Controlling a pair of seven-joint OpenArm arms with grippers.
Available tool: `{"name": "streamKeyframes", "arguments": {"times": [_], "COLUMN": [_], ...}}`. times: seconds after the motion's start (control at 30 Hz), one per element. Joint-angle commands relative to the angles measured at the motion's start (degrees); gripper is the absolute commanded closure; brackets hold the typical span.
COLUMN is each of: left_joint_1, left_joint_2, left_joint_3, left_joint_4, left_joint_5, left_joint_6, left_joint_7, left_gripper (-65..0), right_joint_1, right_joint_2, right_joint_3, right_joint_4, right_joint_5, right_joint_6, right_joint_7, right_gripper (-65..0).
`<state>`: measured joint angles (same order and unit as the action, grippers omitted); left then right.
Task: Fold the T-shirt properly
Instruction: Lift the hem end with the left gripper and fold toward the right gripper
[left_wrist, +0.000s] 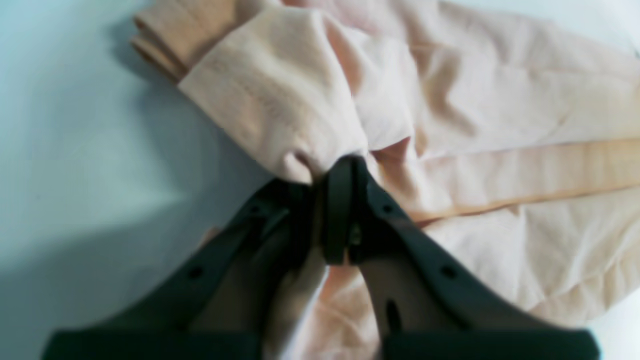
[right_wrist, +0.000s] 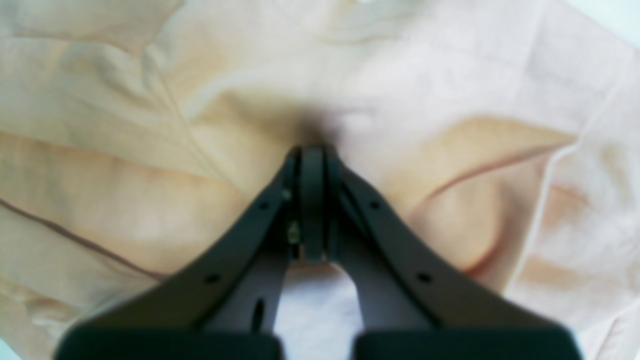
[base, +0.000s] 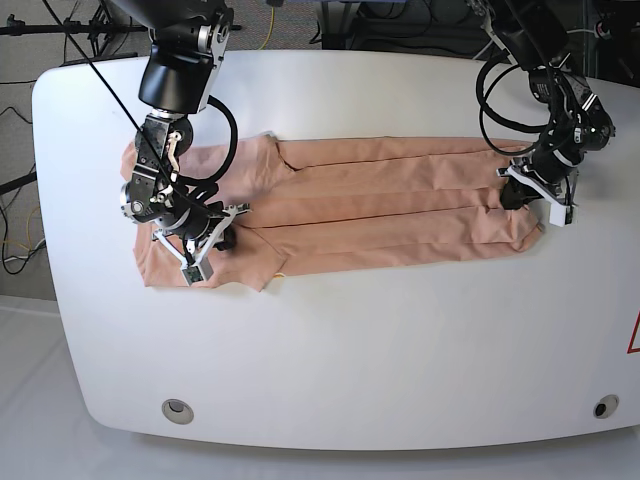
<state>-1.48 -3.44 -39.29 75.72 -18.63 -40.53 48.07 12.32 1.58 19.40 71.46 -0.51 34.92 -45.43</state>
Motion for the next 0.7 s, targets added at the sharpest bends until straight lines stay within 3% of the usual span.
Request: {"name": "streamKeyframes", "arguments": {"times": [0.0,0.33,0.67], "left_joint_1": [-0.94,-3.67,-3.58], "left_joint_2": [1.46,6.83,12.44], "left_joint_3": [0.3,4.17,13.57], "left_joint_4": [1.86,11.27,17.07], "left_joint_5": [2.94,2.94,3.12], "left_joint_6": [0.53,0.53,0.53], "left_joint_7": [5.24,11.84,12.1], "left_gripper": [-4.8,-4.8,-4.8], "right_joint_1": [-1.02,-1.02,-1.02], "right_joint_2": [0.04,0.04,-0.05], "right_joint_3": [-0.28,-0.28,-0.28], "right_joint_4": [-1.18,-1.26,-1.26], "right_joint_5": [-4.89,-4.89,-4.89], "right_joint_6": [-0.41,-0.41,-0.41], "right_joint_7": [-6.75,-6.75,-6.75], "right_gripper": [0.0,0.0,0.0]}}
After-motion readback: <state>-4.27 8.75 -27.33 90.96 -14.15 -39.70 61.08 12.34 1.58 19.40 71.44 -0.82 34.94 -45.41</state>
